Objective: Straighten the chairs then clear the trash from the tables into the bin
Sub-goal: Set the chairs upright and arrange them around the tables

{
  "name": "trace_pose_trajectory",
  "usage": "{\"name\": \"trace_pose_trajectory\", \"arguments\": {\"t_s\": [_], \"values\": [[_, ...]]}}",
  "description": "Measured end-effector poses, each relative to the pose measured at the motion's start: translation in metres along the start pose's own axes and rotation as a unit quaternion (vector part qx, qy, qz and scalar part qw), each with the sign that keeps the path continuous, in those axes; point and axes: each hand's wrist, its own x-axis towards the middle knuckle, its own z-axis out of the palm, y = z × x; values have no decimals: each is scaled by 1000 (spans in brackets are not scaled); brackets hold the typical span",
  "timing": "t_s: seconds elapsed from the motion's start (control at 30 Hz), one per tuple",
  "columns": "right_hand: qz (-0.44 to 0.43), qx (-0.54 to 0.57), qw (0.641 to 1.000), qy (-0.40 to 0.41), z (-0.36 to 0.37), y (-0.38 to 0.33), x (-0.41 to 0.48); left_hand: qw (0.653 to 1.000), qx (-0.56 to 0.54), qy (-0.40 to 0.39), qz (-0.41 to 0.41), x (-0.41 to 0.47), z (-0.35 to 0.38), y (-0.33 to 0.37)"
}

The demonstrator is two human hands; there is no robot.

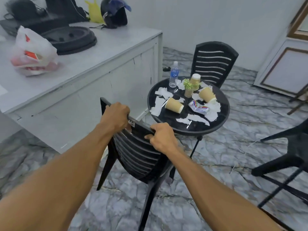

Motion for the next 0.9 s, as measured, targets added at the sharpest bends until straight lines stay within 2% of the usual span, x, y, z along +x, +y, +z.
{"name": "trace_pose_trajectory", "arguments": {"t_s": [0.2,0.27,0.37,0.47,0.57,0.73,0.9], "values": [[-31,-81,996,-7,34,30,-61,993,-94,76,-6,-75,58,15],[-34,-119,992,-31,56,42,-82,990,-121,77,7,-104,90,18],[-47,-137,987,-69,88,49,-103,989,-142,34,-29,-136,124,9],[-54,-144,980,-128,117,36,-119,997,-34,-49,-44,-160,133,-13],[-29,-142,983,-110,131,34,-124,995,2,-86,-60,-167,136,-17],[-7,-194,973,-121,134,28,-125,996,33,-77,-39,-167,132,-10],[15,-208,971,-116,148,13,-146,999,0,-47,9,-173,146,-37]]}}
